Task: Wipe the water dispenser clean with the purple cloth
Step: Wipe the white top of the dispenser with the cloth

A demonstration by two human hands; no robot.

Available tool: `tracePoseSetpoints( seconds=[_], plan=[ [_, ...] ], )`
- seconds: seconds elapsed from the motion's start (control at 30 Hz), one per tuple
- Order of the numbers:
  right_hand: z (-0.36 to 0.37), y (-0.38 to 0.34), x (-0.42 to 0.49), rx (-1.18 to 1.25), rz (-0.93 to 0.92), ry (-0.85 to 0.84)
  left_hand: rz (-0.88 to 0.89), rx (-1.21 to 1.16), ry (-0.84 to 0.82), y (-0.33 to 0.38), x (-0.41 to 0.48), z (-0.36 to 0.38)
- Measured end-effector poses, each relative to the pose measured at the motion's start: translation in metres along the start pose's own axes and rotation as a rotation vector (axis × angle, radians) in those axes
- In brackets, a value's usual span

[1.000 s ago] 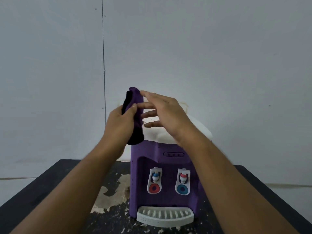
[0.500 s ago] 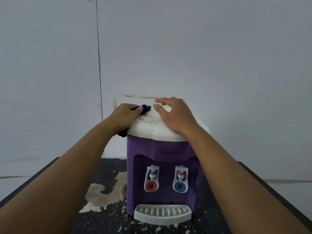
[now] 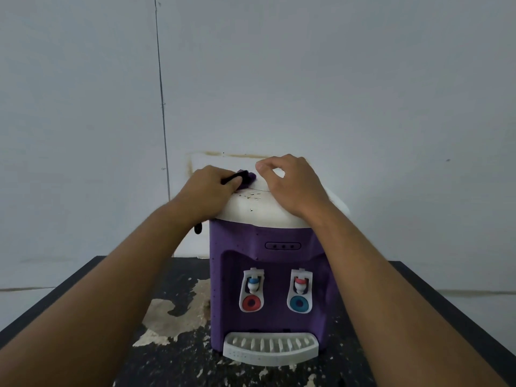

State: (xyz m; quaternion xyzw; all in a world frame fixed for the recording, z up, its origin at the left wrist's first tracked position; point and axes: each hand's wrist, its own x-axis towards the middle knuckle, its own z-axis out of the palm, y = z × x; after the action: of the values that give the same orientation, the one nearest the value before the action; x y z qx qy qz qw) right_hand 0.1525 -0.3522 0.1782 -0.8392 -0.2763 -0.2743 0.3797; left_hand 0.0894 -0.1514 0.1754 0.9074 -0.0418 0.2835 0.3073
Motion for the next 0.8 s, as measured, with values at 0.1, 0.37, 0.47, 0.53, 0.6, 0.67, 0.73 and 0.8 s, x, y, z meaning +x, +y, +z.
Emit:
tracePoseSetpoints(
  seconds=[0.1,0.37,0.47,0.53,0.6,0.67,0.73,0.8],
  plan=[
    [-0.001,-0.001,0.000,0.027,0.009,-0.003,0.166,-0.026,0.136,-0.009,-0.029,0.012],
    [-0.002,-0.003,-0.001,0.019,0.020,-0.006,-0.035,-0.212,0.135,-0.021,-0.023,0.007],
    [-0.003,-0.003,-0.001,0.032,0.029,0.016,0.048,-0.033,0.103,-0.004,-0.022,0.012],
    [-0.003,-0.003,-0.002,0.045,0.028,0.027,0.159,-0.092,0.128,-0.005,-0.035,0.016],
    [-0.002,-0.003,-0.002,0.054,0.026,0.030,0.197,-0.176,0.198,-0.015,-0.045,0.018],
    [-0.002,-0.003,-0.001,0.054,0.032,0.027,0.124,-0.190,0.240,-0.019,-0.042,0.017],
    [-0.003,-0.004,-0.001,0.053,0.041,0.024,0.056,-0.119,0.206,-0.013,-0.031,0.017],
    [-0.004,-0.004,-0.001,0.055,0.041,0.024,0.129,-0.007,0.163,-0.006,-0.025,0.017]
  ],
)
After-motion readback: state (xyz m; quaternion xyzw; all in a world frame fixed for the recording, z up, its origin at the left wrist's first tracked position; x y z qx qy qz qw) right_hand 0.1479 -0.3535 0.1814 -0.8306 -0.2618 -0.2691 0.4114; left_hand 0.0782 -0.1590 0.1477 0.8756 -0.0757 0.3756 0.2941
